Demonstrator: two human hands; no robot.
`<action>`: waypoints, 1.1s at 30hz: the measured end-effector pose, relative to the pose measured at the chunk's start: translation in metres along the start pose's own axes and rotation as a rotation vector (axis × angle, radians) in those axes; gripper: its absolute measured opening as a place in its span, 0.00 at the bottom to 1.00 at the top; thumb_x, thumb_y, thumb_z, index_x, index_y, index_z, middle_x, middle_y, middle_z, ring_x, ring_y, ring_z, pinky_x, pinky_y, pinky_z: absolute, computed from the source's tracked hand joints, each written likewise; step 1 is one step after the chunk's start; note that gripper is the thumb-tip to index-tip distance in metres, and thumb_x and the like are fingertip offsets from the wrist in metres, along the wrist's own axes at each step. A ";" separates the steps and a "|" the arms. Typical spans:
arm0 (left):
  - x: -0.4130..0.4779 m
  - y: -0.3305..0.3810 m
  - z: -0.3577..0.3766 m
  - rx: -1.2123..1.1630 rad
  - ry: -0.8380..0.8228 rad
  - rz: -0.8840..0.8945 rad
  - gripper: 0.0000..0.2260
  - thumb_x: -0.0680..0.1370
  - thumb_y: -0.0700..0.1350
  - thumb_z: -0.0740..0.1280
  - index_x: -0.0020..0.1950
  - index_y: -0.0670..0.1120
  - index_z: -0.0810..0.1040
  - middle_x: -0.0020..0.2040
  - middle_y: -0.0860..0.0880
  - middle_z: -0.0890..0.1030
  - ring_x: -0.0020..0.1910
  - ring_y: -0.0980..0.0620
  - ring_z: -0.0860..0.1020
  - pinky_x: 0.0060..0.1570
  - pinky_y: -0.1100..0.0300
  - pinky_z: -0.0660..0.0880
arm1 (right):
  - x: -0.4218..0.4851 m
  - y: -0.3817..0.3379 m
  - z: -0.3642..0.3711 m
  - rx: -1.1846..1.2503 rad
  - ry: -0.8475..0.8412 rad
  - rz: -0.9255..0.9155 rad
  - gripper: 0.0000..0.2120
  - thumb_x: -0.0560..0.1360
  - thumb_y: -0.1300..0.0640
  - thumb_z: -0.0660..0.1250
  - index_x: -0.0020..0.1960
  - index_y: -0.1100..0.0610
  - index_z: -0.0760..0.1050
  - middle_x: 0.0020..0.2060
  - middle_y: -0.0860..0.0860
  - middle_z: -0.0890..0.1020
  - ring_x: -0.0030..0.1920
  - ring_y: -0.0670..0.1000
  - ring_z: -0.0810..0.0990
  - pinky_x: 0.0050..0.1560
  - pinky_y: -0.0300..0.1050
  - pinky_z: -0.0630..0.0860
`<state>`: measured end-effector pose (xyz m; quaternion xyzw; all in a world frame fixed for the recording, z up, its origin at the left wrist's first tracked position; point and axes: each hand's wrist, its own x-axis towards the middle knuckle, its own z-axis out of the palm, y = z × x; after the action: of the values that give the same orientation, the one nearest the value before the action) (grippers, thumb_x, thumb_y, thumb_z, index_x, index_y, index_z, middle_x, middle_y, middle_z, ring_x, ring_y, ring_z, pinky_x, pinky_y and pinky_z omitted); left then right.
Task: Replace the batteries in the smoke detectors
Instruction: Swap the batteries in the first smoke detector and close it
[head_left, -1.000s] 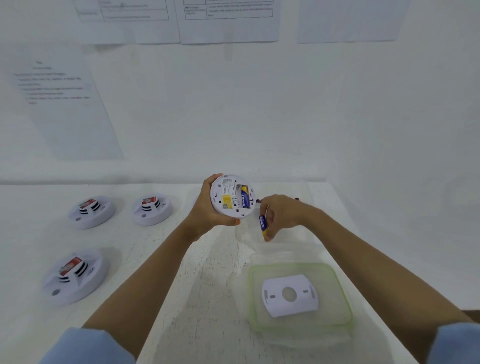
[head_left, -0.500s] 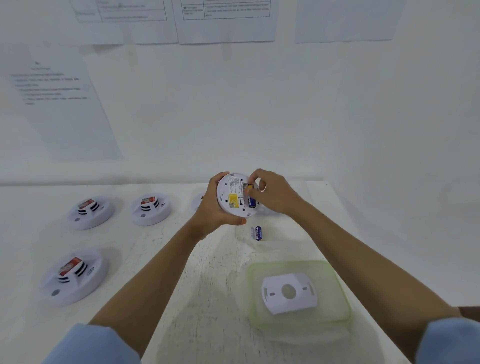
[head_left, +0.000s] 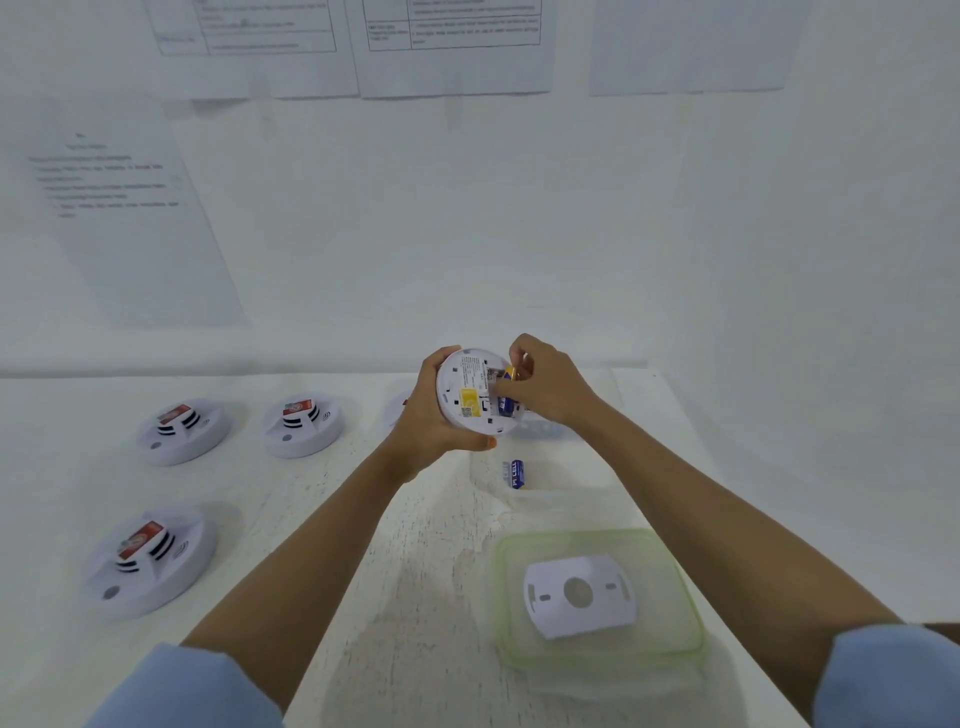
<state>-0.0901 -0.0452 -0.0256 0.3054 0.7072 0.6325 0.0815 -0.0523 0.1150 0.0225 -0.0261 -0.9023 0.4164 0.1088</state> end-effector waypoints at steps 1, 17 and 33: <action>0.001 0.000 0.000 -0.007 0.000 -0.002 0.45 0.56 0.34 0.76 0.68 0.47 0.59 0.62 0.49 0.71 0.59 0.51 0.74 0.46 0.64 0.78 | 0.000 0.001 -0.001 -0.002 0.006 -0.021 0.14 0.70 0.61 0.70 0.39 0.56 0.63 0.31 0.47 0.70 0.30 0.43 0.67 0.25 0.27 0.66; 0.015 -0.015 -0.015 0.036 0.045 0.017 0.44 0.57 0.34 0.76 0.67 0.47 0.60 0.60 0.56 0.70 0.55 0.70 0.72 0.50 0.71 0.74 | -0.009 0.023 -0.001 -0.391 -0.497 0.387 0.14 0.71 0.62 0.70 0.53 0.68 0.78 0.27 0.49 0.79 0.18 0.39 0.74 0.53 0.42 0.77; 0.036 -0.025 -0.016 0.082 0.073 0.021 0.43 0.56 0.37 0.76 0.67 0.46 0.60 0.60 0.55 0.69 0.58 0.65 0.71 0.52 0.70 0.74 | 0.077 0.063 0.019 -0.402 -0.458 0.185 0.14 0.71 0.54 0.70 0.56 0.54 0.80 0.52 0.53 0.81 0.46 0.52 0.75 0.47 0.44 0.72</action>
<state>-0.1354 -0.0399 -0.0360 0.2926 0.7318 0.6144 0.0361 -0.1345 0.1530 -0.0233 -0.0348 -0.9613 0.2330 -0.1427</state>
